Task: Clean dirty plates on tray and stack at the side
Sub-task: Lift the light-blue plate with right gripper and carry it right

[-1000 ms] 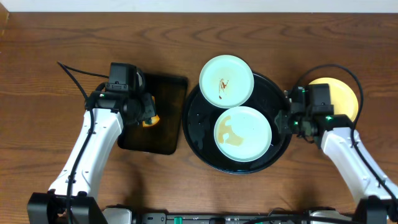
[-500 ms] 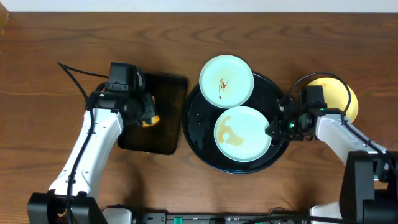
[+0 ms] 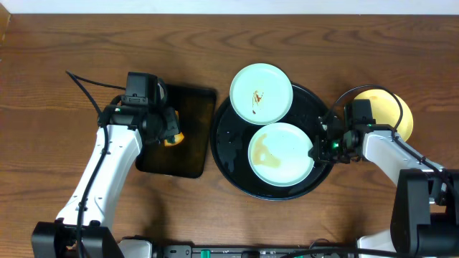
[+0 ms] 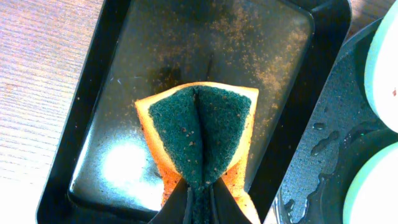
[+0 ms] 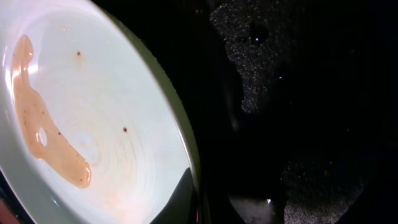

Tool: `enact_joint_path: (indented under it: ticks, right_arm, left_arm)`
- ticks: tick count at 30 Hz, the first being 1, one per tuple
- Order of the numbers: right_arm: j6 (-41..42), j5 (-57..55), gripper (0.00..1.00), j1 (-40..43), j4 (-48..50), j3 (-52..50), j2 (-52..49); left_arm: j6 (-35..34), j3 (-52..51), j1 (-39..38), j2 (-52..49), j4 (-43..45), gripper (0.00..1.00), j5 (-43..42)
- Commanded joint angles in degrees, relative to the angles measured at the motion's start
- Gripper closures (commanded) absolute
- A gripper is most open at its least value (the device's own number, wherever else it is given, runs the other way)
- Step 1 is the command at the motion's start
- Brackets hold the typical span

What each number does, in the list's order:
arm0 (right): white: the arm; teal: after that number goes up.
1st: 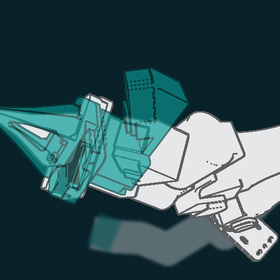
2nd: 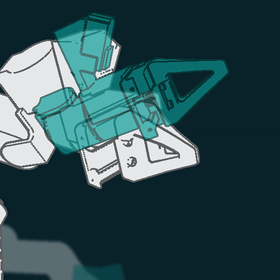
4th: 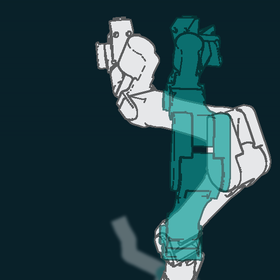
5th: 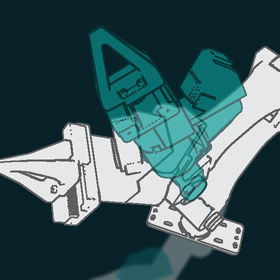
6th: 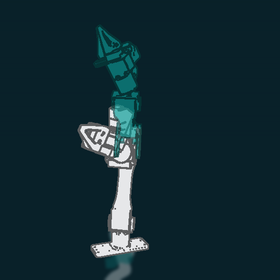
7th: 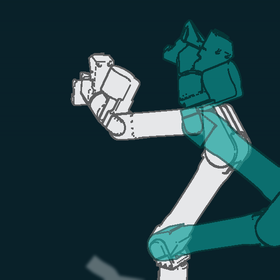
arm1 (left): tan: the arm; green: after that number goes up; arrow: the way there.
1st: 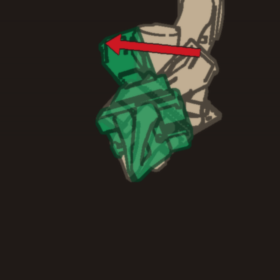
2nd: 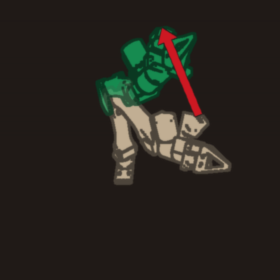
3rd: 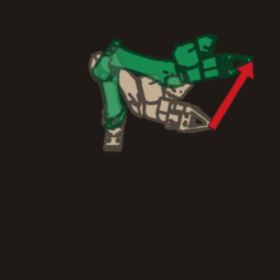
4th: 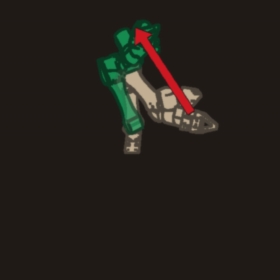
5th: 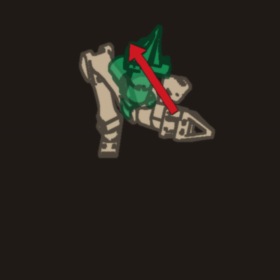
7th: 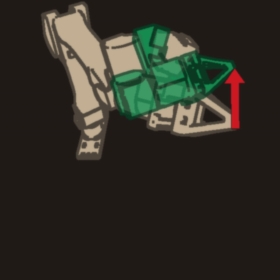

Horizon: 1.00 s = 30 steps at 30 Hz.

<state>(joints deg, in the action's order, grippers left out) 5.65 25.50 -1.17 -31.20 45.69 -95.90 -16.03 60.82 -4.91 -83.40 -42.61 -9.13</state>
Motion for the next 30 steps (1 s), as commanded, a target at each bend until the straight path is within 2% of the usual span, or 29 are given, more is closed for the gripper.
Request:
enact_joint_path:
  ticks: [1,10,17,23,30]
  right_arm:
    - [-0.59,-2.38,0.99,0.35,0.57,0.92,1.86]
    - [-2.89,-12.85,0.99,0.17,-0.09,2.25,14.71]
    - [-5.57,-26.03,0.99,-3.19,0.87,2.27,21.31]
    - [-5.55,-38.51,0.99,-10.36,1.97,2.27,23.39]
    - [-5.55,-55.76,0.99,-23.26,3.34,2.27,23.54]
  left_arm:
    - [0.98,-0.70,0.35,0.24,0.02,0.92,-0.74]
    - [0.98,-0.70,0.35,0.24,0.02,0.92,-0.74]
    - [0.98,-0.70,0.35,0.24,0.04,0.92,-0.72]
    - [0.98,-0.70,0.35,0.24,0.04,0.92,-0.72]
    - [0.98,-0.70,0.35,0.24,0.04,0.92,-0.72]
